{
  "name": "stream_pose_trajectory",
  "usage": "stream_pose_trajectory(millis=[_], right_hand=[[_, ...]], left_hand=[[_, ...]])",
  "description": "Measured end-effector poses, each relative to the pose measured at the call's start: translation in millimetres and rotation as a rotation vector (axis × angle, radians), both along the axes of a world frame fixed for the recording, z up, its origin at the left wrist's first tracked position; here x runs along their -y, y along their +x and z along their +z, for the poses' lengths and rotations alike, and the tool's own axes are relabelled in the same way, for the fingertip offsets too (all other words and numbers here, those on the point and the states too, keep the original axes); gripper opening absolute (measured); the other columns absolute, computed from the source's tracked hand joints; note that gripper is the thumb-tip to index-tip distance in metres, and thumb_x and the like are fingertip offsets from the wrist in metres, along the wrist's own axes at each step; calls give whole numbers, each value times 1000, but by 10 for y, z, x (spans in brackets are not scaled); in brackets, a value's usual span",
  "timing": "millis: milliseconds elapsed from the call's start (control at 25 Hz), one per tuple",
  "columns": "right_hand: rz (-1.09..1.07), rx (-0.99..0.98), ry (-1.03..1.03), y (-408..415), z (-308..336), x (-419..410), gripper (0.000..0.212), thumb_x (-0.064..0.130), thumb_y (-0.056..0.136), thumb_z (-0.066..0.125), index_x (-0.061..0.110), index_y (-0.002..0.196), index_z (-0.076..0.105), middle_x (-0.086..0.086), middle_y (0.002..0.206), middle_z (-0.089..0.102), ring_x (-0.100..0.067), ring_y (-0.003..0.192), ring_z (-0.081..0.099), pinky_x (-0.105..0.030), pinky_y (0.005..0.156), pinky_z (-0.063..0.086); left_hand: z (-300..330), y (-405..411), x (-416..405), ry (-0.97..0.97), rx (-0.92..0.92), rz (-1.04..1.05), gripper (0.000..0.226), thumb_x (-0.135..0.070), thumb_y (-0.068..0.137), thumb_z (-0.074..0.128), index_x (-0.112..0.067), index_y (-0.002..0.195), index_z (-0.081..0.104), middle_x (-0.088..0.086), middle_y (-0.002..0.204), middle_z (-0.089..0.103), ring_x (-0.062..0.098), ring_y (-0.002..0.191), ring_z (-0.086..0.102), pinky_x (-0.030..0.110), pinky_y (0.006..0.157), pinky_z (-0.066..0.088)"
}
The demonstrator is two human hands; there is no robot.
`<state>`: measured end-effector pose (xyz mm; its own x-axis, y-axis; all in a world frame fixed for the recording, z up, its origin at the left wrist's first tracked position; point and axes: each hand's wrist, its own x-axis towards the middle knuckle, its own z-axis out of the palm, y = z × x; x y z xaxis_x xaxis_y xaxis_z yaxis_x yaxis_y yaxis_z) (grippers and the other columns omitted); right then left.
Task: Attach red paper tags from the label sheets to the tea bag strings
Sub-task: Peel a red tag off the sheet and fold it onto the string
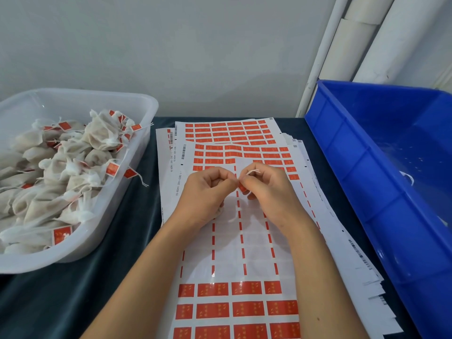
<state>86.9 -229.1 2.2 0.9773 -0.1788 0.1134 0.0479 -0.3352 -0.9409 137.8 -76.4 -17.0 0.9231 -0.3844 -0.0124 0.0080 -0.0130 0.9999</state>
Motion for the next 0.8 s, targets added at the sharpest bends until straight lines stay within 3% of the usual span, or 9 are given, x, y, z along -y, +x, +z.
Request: stream_pose_trajectory(millis=[120,320,520,600,680,800], right_hand=[[18,9,8,-6,-4,-11,18,21,102,61,26,87,70,11,83,70,-5,89,67,-15,72,56],[28,10,1,2,-25,-6,18,21,102,61,25,86,71,10,83,70,-7,89,67,-23,78,58],[-65,27,51,21,-55,-17,16,27,101,62,30,88,69,12,83,70,-5,87,67,-18,70,58],[-109,52,100,5,-41,-7,15,30,100,63,35,88,68,13,84,70,-6,85,67,-15,65,56],[-150,82,134,-7,-15,-1,12,36,100,63,40,90,67,17,87,70,-3,85,67,-9,61,52],[-176,113,168,-13,19,-23,10,40,101,62,43,92,66,16,84,70,-4,80,68,-8,58,50]], left_hand=[[-13,9,-15,-5,11,-19,22,-17,99,64,-18,82,77,1,54,47,13,42,36,23,42,34],[-53,30,-8,49,59,-24,20,-16,101,62,-16,86,76,0,55,48,11,43,39,21,42,37],[-57,0,33,87,99,75,15,-28,99,68,-30,85,72,-3,65,62,8,51,56,16,51,47],[-27,13,-2,204,171,76,8,-40,97,68,-36,89,67,-11,80,68,8,69,67,19,60,55],[19,36,-59,418,278,81,15,-54,91,66,-40,95,63,-18,89,65,6,82,66,19,65,56],[62,76,-203,739,367,105,20,-61,89,64,-41,91,61,-22,89,63,7,78,66,16,60,50]])
